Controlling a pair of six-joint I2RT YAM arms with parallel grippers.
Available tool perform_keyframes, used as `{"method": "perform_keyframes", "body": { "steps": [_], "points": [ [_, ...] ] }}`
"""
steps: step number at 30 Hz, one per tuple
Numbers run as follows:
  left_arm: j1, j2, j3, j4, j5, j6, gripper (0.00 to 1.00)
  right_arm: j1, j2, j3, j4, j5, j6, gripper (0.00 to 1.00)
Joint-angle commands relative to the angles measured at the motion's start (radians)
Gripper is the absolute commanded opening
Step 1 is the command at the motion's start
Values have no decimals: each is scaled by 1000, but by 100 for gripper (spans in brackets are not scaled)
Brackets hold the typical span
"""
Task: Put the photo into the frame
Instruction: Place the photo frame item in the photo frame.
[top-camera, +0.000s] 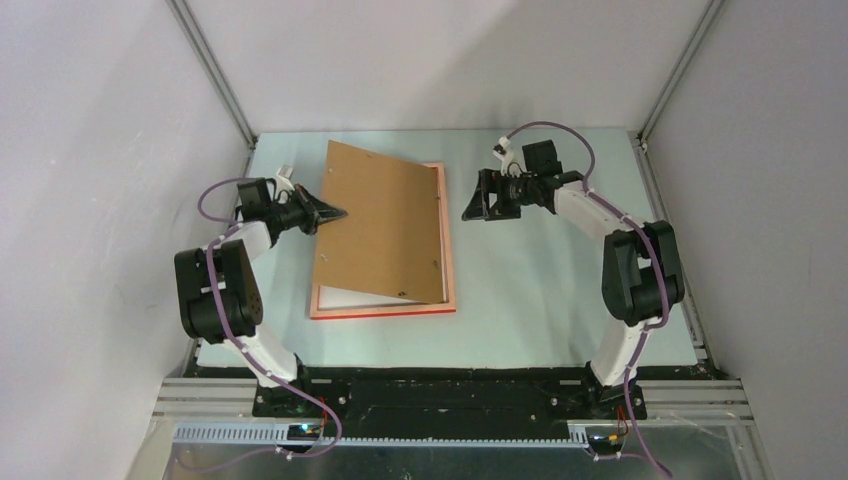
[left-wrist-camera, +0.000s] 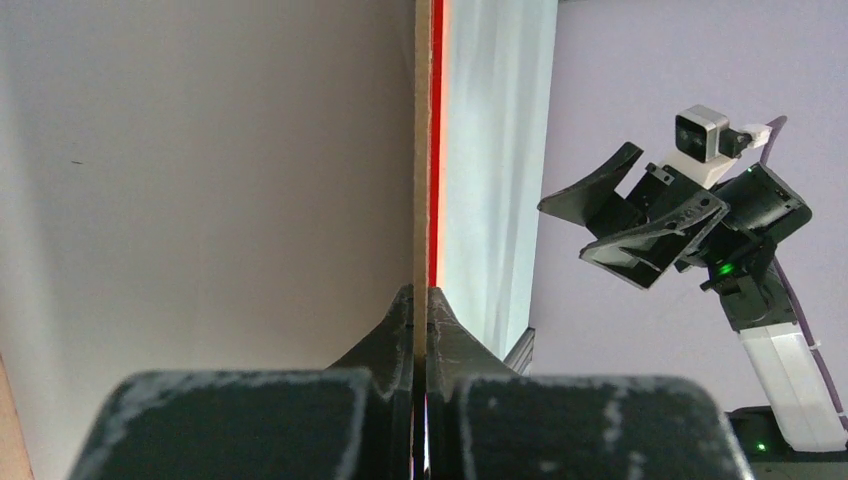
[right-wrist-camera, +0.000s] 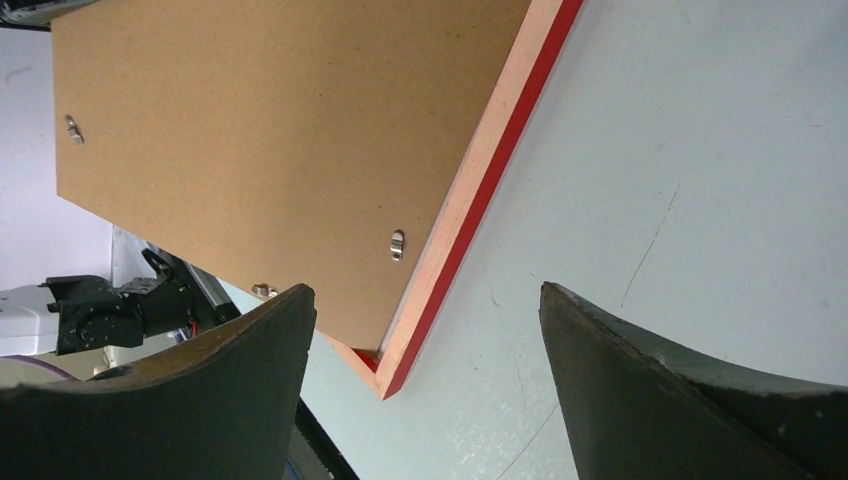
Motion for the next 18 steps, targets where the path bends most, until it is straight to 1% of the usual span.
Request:
{"method": "perform_keyframes", "body": {
  "steps": [1, 11, 18],
  "points": [
    [1, -3, -4, 72, 20, -23, 0, 21, 13, 14, 14, 20, -18, 86],
    [0, -23, -63, 132, -4, -82, 0, 32, 67, 36, 28, 35, -19, 87],
    [0, -1, -84, 143, -16, -64, 0, 69, 156, 95, 18, 44, -16, 86]
  ]
}}
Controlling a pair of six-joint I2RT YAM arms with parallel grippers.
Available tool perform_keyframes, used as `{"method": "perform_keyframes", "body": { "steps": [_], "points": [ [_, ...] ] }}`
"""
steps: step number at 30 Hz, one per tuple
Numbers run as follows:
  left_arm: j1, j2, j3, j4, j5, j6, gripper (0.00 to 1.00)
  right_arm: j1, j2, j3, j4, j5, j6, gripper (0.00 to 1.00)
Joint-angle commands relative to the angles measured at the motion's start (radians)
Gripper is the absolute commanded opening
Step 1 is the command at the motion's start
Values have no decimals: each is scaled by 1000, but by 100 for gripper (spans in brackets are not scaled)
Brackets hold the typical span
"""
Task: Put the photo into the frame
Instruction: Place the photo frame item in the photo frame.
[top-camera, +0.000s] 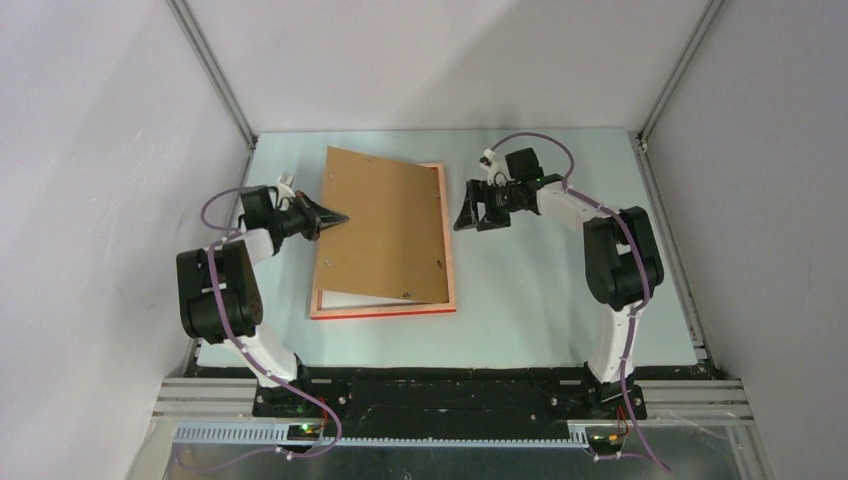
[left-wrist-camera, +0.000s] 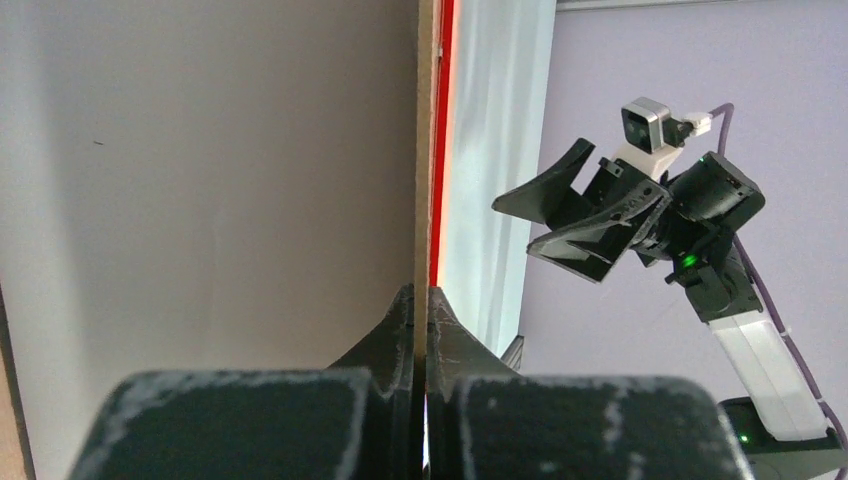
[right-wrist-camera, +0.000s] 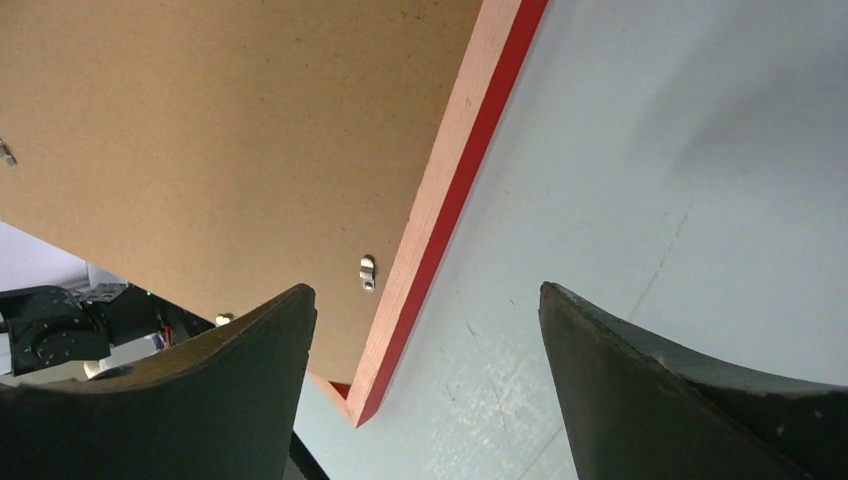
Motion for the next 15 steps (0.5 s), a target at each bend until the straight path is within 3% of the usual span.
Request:
{"method": "perform_keyframes", "body": {
  "steps": [1, 11, 15],
  "points": [
    [0, 5, -10, 42, -12, 5, 0, 33, 55, 73, 10, 13, -12, 86],
    [1, 78, -18, 44, -38, 59, 7, 60, 177, 188, -26, 10, -1, 86],
    [0, 96, -16, 26, -51, 75, 21, 68, 204, 210, -34, 13, 0, 86]
  ]
}}
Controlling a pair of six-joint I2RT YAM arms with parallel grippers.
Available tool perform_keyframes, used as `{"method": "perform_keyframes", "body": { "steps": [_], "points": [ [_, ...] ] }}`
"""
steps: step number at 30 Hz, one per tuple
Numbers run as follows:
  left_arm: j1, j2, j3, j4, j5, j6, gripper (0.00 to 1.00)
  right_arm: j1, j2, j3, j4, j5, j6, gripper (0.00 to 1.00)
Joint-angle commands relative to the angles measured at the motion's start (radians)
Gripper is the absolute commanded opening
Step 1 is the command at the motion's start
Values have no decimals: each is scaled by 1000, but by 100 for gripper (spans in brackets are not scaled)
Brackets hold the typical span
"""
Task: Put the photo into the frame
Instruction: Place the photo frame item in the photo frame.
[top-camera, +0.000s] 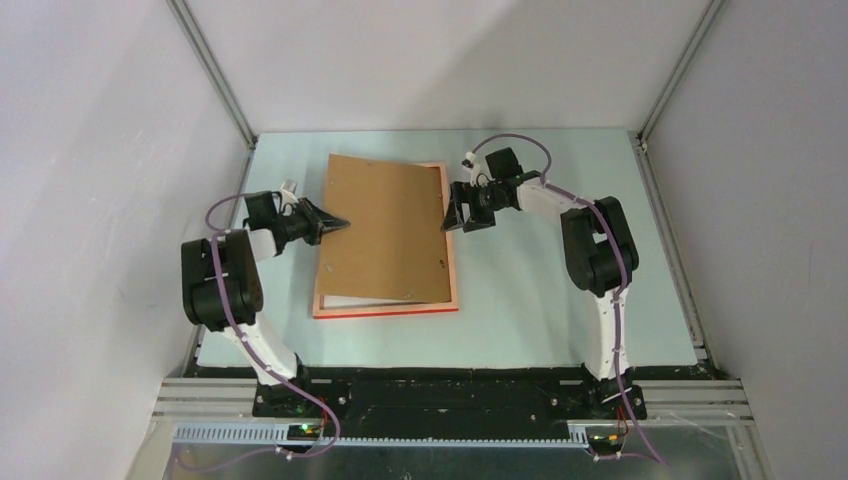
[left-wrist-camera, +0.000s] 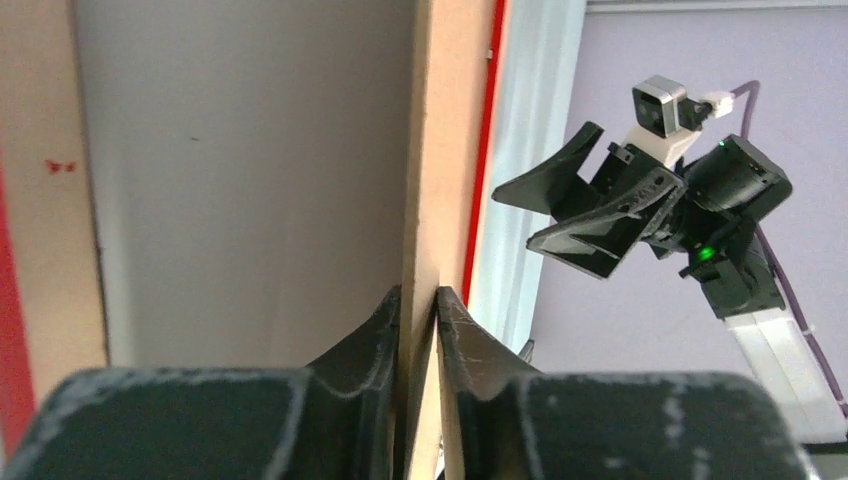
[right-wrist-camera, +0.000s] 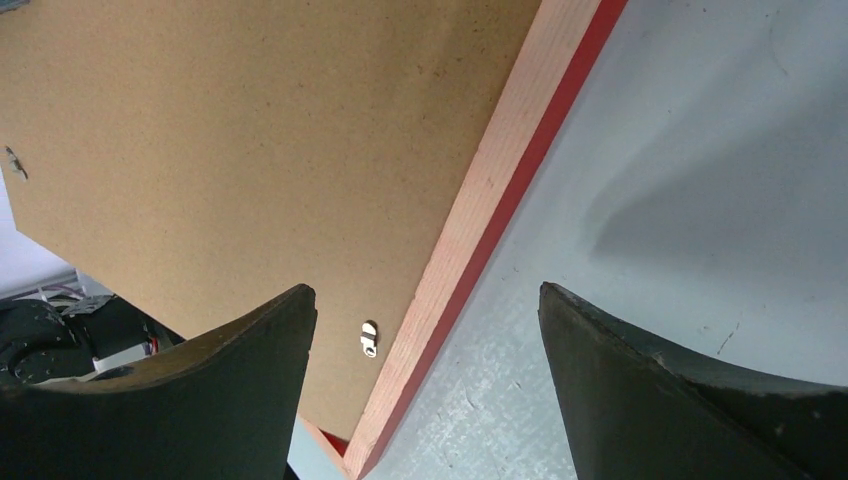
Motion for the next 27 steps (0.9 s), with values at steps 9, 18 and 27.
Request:
{"method": "perform_keyframes", "body": {
  "steps": [9, 18, 27],
  "points": [
    [-4, 23, 53, -200, -131, 187, 74, 9, 43, 66, -27, 6, -4, 86],
    [-14, 8, 139, -372, -215, 272, 100, 9, 14, 47, -31, 7, -7, 86],
    [-31, -11, 237, -528, -319, 355, 100, 4, -12, 15, -31, 11, -18, 86]
  ]
}}
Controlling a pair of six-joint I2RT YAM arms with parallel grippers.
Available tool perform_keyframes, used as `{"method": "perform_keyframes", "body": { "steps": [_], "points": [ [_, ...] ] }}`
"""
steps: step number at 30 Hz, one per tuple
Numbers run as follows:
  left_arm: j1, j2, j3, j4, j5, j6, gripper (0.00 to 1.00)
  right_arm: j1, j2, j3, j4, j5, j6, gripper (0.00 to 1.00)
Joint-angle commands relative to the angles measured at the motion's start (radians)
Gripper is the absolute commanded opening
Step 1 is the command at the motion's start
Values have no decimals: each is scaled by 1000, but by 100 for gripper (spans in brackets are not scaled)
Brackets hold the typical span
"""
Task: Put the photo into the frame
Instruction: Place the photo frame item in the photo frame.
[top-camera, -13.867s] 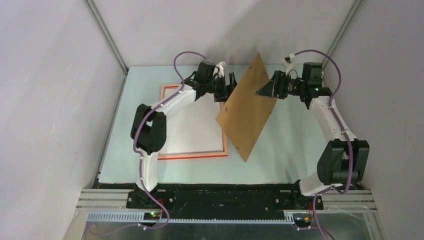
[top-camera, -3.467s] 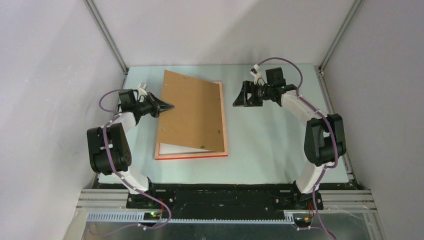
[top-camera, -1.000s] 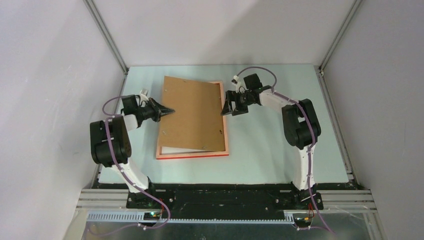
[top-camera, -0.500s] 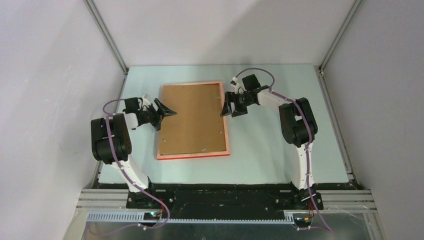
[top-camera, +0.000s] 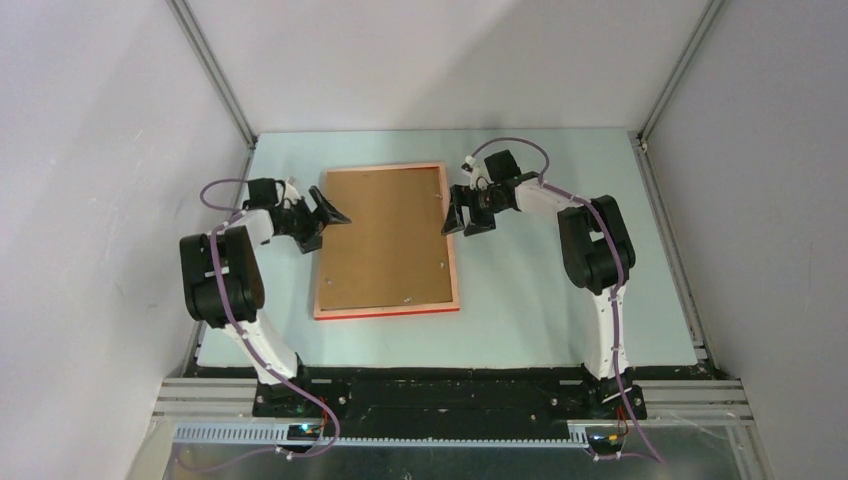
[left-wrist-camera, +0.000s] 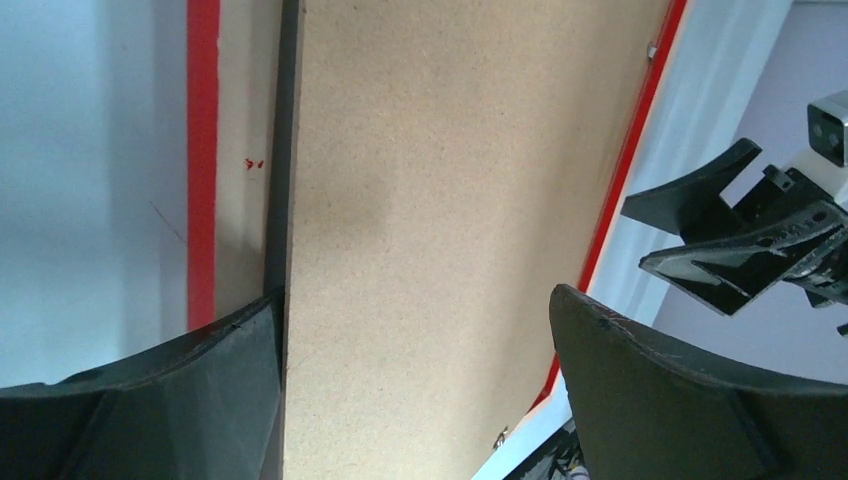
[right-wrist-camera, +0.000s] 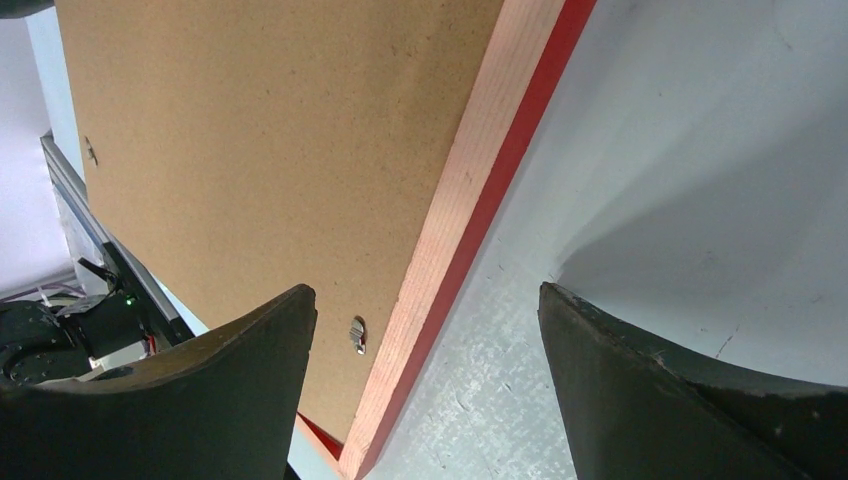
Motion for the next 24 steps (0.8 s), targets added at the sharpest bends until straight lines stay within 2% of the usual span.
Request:
{"method": "perform_keyframes", "body": {
  "steps": [1, 7, 15, 24],
  "points": [
    [-11, -50, 58, -91, -84, 80, 100, 1, -53, -9, -3, 8, -18, 86],
    [-24, -62, 115, -135, -126, 139, 100, 1, -56, -8, -4, 10, -17, 86],
    [-81, 8, 201, -195, -155, 197, 100, 2, -64, -17, -4, 16, -23, 86],
    [-106, 20, 230, -250, -278, 231, 100, 2, -69, -25, -5, 18, -26, 86]
  ]
}}
